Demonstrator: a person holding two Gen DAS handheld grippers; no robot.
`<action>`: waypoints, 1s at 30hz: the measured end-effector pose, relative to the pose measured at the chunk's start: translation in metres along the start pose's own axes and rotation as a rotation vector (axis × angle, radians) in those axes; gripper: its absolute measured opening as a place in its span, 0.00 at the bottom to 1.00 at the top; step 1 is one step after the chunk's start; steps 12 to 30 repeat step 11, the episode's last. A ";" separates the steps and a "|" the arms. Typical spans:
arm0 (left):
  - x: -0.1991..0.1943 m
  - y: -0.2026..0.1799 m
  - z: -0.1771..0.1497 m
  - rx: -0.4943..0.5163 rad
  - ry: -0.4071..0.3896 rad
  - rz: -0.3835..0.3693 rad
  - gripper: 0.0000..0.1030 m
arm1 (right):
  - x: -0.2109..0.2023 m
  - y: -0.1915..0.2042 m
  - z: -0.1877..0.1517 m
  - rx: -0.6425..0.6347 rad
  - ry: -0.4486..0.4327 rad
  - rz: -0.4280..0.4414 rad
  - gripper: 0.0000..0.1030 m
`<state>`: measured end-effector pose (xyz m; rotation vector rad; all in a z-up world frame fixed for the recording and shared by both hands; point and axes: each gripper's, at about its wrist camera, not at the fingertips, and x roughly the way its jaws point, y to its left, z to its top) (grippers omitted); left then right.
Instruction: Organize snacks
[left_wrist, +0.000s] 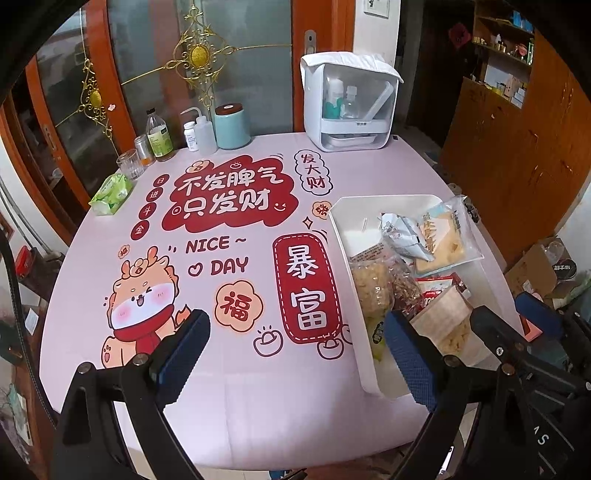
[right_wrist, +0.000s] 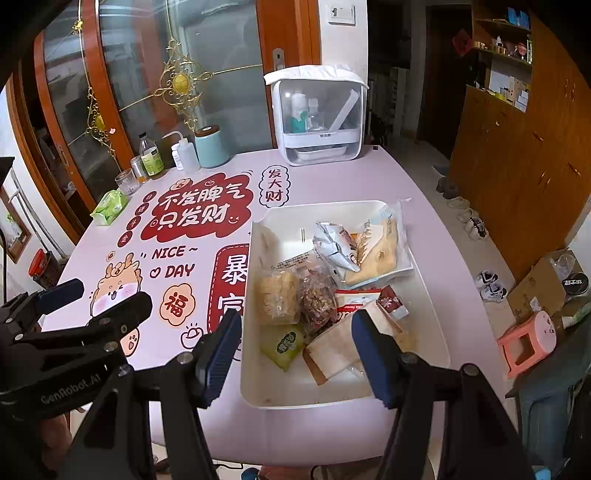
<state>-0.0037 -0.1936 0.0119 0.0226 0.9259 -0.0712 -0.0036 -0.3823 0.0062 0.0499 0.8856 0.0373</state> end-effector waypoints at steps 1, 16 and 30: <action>0.000 -0.001 0.000 -0.002 -0.001 -0.001 0.91 | 0.000 0.000 0.000 0.000 0.000 0.000 0.61; 0.003 0.005 -0.005 0.009 0.016 -0.006 0.91 | 0.003 -0.001 -0.001 0.001 0.004 0.001 0.61; 0.003 0.005 -0.005 0.009 0.016 -0.006 0.91 | 0.003 -0.001 -0.001 0.001 0.004 0.001 0.61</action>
